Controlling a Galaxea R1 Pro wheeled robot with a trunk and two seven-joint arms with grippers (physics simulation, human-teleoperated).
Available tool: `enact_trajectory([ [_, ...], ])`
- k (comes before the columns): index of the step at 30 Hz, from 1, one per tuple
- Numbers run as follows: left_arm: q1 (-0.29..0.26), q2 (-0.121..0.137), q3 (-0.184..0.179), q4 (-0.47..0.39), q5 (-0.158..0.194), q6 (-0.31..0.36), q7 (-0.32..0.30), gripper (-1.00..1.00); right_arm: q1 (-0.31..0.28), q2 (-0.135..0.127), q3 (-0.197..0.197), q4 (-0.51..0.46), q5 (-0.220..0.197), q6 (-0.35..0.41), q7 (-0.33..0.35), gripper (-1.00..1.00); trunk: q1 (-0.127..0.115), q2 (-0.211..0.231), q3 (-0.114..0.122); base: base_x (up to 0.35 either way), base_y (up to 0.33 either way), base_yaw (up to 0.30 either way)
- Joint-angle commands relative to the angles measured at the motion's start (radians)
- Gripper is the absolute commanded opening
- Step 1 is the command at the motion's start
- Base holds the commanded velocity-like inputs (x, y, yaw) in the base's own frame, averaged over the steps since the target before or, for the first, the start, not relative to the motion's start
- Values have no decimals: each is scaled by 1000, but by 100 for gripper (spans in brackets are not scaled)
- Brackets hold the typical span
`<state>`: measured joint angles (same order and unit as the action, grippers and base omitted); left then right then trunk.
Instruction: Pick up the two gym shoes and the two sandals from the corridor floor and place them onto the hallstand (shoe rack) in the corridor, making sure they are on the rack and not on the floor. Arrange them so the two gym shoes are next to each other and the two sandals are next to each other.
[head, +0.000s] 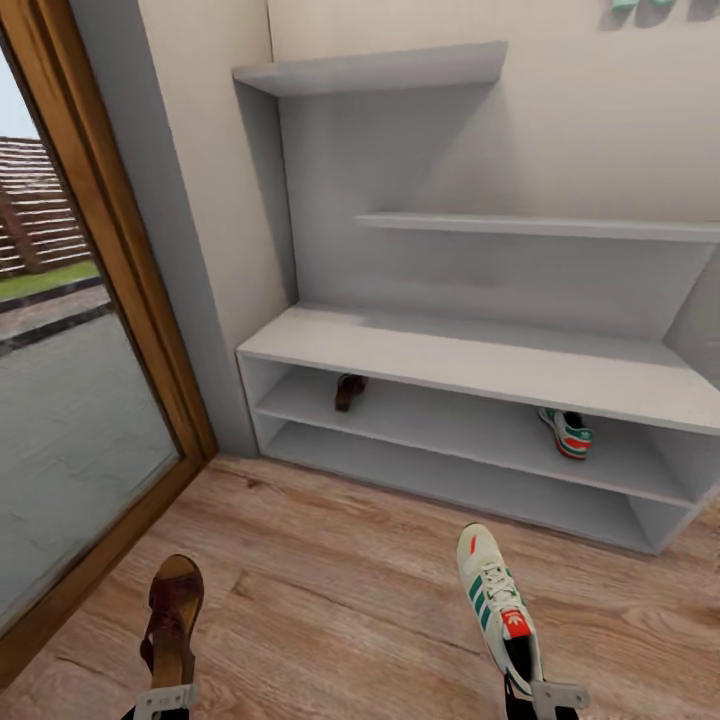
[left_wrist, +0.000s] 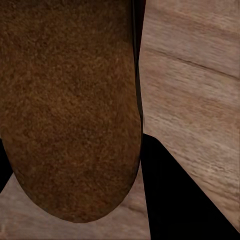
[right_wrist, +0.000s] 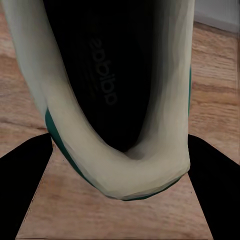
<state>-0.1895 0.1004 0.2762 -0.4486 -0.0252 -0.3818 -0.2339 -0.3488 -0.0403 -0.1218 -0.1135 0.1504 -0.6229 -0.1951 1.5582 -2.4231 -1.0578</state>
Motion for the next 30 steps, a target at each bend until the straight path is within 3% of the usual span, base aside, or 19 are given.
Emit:
enact_trajectory([
  [1,-1,-1,8,1,-6,-2,-8,-100,-1,0,-7,1,11,-3,-4,-100,0,0,-1,31,288,-282],
  [7,-1,-1,9,1,-5,-2,-7,-100,-1,1,-7,1,11,-3,-5,-100,0,0,-1,9,225,-282],
  [30,-1,-1,9,1,-5,-2,-5,-100,-1,3,-6,1,11,-3,-3,-100,0,0,-1,0,3,-282],
])
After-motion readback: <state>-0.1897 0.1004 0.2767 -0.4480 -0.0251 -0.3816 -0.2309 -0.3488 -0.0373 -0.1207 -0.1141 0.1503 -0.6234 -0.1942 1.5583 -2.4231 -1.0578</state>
